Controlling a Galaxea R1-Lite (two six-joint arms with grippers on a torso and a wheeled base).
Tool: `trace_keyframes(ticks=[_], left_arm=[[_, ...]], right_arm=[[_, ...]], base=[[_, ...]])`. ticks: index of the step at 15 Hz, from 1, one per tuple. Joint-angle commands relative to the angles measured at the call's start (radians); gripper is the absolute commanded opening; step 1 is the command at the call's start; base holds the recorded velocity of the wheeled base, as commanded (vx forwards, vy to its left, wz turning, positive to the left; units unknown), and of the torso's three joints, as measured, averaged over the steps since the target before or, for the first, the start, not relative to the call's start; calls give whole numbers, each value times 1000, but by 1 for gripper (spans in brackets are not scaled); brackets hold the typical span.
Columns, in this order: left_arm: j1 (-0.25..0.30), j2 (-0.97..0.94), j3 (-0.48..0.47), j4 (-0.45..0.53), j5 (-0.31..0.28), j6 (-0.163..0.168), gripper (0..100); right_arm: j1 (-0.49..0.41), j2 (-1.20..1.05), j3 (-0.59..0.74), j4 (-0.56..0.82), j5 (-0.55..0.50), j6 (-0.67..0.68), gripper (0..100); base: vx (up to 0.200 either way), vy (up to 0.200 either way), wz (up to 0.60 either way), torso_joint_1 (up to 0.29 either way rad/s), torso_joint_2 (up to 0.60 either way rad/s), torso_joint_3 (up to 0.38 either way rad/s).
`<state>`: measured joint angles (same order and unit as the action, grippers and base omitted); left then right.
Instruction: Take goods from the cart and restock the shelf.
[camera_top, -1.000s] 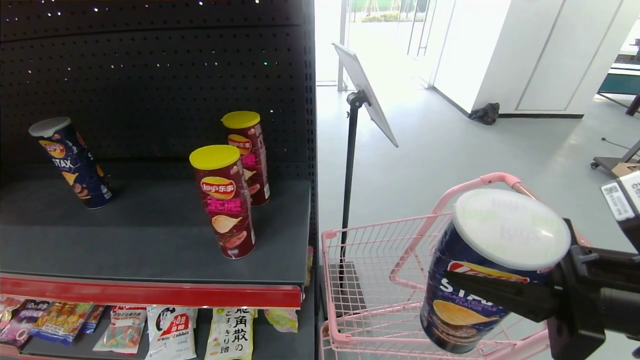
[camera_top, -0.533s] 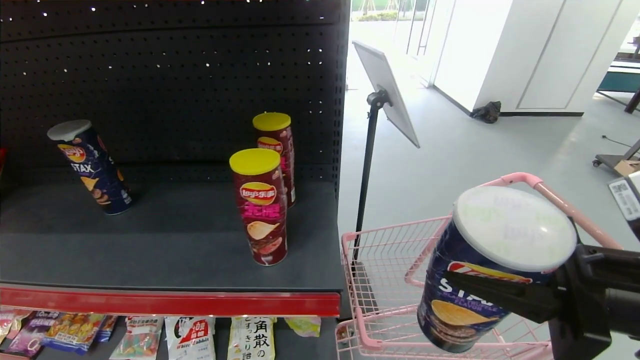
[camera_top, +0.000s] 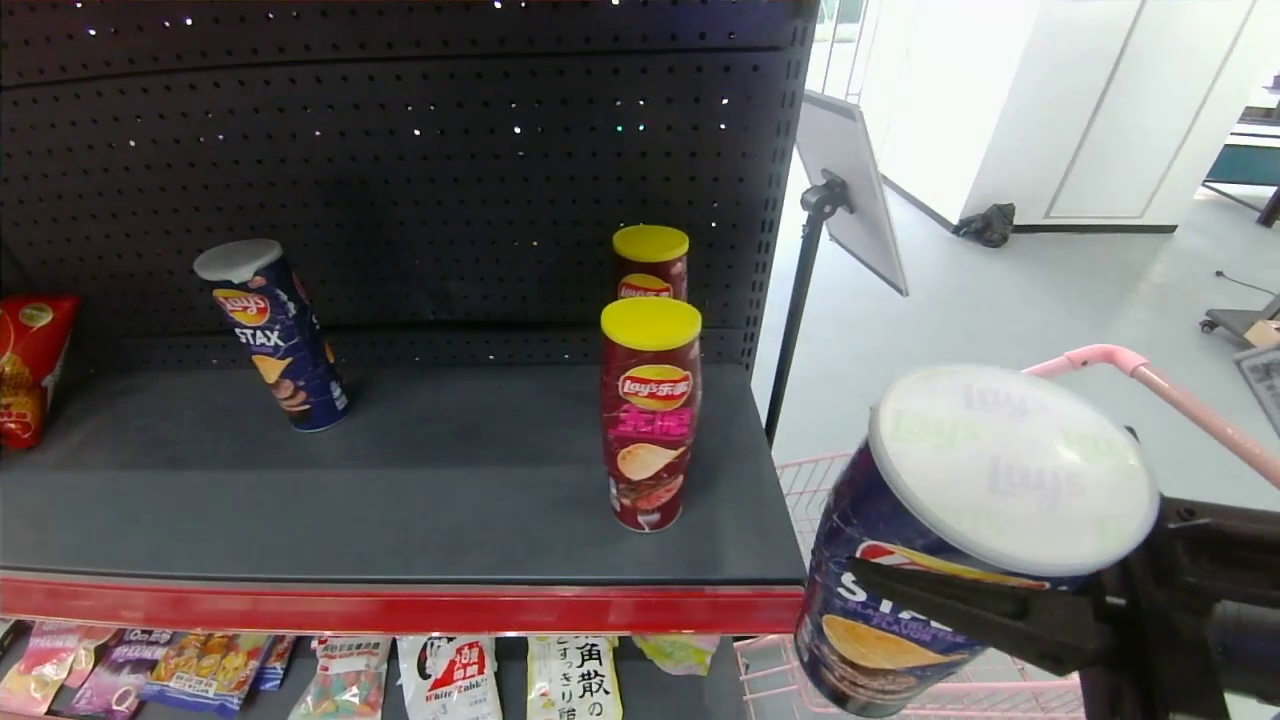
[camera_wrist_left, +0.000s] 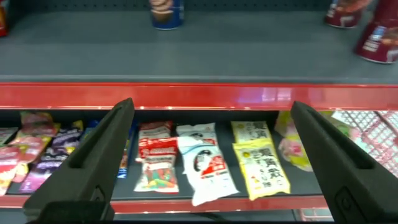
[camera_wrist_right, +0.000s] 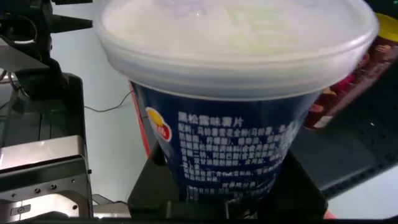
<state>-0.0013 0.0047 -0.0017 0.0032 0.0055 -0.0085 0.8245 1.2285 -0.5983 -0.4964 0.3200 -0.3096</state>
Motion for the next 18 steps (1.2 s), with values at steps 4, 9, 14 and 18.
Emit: trace_keyframes(ticks=[4,9,14,18], left_arm=[[0,1,0,0,1,-1,100],[0,1,0,0,1,-1,100],[0,1,0,0,1,-1,100],[0,1,0,0,-1,-2,100]], right_arm=[[5,31,0,-1,1,0,0],[5,46,2,-1,1,1,0],[7,54,3,-1,1,1,0],[7,55,12,-1,2,1,0]], base=[[0,200,0,1,2,2],[0,200,0,1,2,7],[0,200,0,4,2,2],[0,200,0,5,2,5]])
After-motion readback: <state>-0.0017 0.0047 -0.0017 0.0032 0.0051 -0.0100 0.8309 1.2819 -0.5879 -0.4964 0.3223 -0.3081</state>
